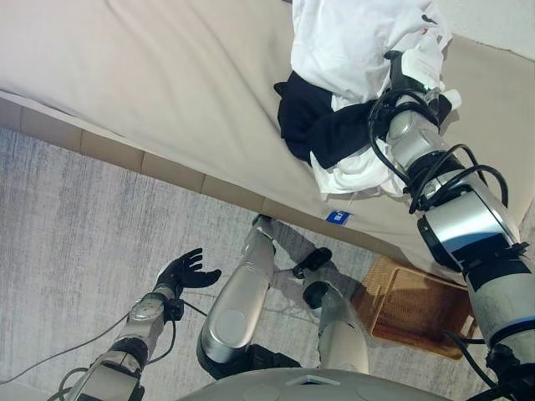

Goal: Pick up the clothes from the bed and place them into the basket

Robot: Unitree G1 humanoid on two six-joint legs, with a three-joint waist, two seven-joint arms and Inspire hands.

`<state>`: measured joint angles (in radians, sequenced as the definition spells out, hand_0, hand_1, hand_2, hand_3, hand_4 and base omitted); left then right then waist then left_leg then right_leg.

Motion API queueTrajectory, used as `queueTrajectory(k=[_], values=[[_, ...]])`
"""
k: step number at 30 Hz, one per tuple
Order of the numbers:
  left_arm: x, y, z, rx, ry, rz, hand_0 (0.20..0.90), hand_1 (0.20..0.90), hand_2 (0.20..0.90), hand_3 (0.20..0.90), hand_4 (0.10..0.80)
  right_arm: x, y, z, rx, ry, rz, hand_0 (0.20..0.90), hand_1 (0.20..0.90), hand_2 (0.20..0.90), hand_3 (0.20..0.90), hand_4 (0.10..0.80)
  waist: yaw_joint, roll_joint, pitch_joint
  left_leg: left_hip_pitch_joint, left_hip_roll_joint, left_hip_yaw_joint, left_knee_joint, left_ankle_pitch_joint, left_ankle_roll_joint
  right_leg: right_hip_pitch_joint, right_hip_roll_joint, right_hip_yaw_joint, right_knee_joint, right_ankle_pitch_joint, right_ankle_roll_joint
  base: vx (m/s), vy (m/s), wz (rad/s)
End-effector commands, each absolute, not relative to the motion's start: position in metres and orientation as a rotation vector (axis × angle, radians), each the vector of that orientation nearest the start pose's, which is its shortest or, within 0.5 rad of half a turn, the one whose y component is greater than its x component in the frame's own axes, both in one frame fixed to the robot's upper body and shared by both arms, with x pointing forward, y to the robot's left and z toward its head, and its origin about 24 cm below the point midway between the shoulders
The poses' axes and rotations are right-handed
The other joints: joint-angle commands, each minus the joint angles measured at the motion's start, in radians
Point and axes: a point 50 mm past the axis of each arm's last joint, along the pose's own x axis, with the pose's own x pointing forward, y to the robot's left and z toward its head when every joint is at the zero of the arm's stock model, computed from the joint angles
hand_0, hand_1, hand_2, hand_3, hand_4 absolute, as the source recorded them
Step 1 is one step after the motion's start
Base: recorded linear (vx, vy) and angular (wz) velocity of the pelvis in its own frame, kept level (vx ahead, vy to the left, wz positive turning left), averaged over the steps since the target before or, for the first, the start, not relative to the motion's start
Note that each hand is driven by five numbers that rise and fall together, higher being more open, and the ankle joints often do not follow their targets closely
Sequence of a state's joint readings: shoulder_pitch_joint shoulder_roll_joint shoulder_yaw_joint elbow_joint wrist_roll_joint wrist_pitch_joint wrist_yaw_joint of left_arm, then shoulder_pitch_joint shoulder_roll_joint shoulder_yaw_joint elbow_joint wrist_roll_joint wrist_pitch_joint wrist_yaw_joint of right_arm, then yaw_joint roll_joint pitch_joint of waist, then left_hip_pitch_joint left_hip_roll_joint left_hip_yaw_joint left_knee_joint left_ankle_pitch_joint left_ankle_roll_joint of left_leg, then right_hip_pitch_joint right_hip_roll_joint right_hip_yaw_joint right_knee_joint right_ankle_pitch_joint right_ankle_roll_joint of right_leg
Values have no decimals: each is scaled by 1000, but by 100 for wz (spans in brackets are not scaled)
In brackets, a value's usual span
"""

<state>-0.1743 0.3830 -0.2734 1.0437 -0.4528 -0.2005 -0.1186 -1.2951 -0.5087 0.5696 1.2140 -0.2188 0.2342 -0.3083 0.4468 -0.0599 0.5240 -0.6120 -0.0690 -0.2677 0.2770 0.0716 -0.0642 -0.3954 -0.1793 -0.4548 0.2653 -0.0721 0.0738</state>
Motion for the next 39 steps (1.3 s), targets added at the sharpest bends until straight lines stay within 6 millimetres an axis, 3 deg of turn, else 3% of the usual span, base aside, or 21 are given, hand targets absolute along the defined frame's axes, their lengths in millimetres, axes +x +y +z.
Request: queueTrajectory(k=[1, 6, 9, 12, 16, 23, 26, 27, 30, 31, 33, 35, 38, 39], values=[[177, 271, -105, 56, 722, 93, 900, 900, 900, 900, 800, 423, -211, 276, -1131, -172, -439, 300, 300, 300, 200, 100, 37, -6, -4, 8, -48, 43, 29, -77, 107, 10, 11, 1, 51, 36, 4, -16, -13, 5], [176, 271, -104, 69, 708, 112, 900, 900, 900, 900, 800, 413, -190, 313, -958, -468, -473, 300, 300, 300, 200, 100, 18, -21, -4, 42, -33, 48, -14, -70, 99, 41, 29, 20, 13, 43, 10, -10, -16, 1], [174, 272, -105, 67, 709, 149, 900, 900, 900, 900, 800, 395, -175, 341, -787, -706, -513, 300, 300, 300, 200, 100, 0, -39, -4, 90, -21, 58, -36, -78, 94, 83, 38, 41, -13, 45, 12, -13, -46, -7], [175, 273, -105, 77, 713, 172, 900, 900, 900, 900, 800, 373, -175, 371, -633, -923, -599, 300, 300, 300, 200, 100, -9, -52, -4, 144, -14, 62, -48, -92, 93, 131, 42, 56, -33, 42, 12, -3, -56, -15], [169, 273, -109, 98, 736, 173, 900, 900, 900, 900, 800, 340, -192, 407, -363, -1127, -744, 300, 300, 300, 200, 100, -16, -64, -42, 226, -8, 65, -76, -112, 90, 208, 43, 75, -65, 37, 11, 70, -32, -8], [155, 274, -116, 136, 798, 165, 900, 900, 900, 900, 800, 317, -223, 424, -194, -1206, -901, 300, 300, 300, 200, 100, -31, -74, -113, 337, -7, 68, -134, -128, 93, 292, 36, 76, -106, 60, 18, 94, -1, 2], [149, 271, -120, 146, 829, 170, 900, 900, 900, 900, 800, 308, -234, 423, -132, -1250, -975, 300, 300, 300, 200, 100, -40, -77, -139, 381, -8, 71, -150, -138, 94, 326, 32, 74, -116, 69, 20, 83, 34, 0], [148, 270, -121, 154, 837, 165, 900, 900, 900, 900, 800, 307, -238, 422, -109, -1245, -995, 300, 300, 300, 200, 100, -40, -75, -141, 382, -14, 75, -152, -114, 98, 330, 24, 60, -121, 92, 15, -1, 63, -1], [151, 268, -121, 166, 848, 155, 900, 900, 900, 900, 800, 314, -242, 417, -123, -1179, -985, 300, 300, 300, 200, 100, -44, -75, -151, 410, -10, 71, -164, -138, 94, 347, 25, 68, -118, 79, 26, 57, 1, 1], [155, 269, -120, 177, 847, 142, 900, 900, 900, 900, 800, 331, -245, 405, -229, -1021, -925, 300, 300, 300, 200, 100, -42, -73, -150, 403, -16, 74, -166, -112, 97, 342, 18, 54, -123, 98, 18, -108, 37, 3], [158, 271, -118, 179, 841, 140, 900, 900, 900, 900, 800, 347, -247, 390, -350, -872, -870, 300, 300, 300, 200, 100, -45, -71, -145, 404, -15, 75, -172, -108, 96, 337, 19, 53, -122, 101, 19, -94, 14, 2], [163, 274, -115, 182, 824, 146, 900, 900, 900, 900, 800, 366, -250, 362, -504, -691, -783, 300, 300, 300, 200, 100, -53, -76, -133, 396, -10, 79, -184, -99, 96, 323, 25, 55, -126, 104, 18, -97, -21, 2], [171, 273, -112, 175, 804, 159, 900, 900, 900, 900, 800, 382, -251, 335, -627, -515, -676, 300, 300, 300, 200, 100, -63, -78, -117, 389, -6, 86, -191, -95, 97, 307, 29, 61, -126, 108, 17, -119, -11, 2], [176, 272, -110, 172, 791, 164, 900, 900, 900, 900, 800, 390, -249, 316, -689, -426, -626, 300, 300, 300, 200, 100, -65, -78, -105, 386, -4, 87, -195, -90, 97, 298, 31, 62, -127, 108, 15, -109, 1, 2]])
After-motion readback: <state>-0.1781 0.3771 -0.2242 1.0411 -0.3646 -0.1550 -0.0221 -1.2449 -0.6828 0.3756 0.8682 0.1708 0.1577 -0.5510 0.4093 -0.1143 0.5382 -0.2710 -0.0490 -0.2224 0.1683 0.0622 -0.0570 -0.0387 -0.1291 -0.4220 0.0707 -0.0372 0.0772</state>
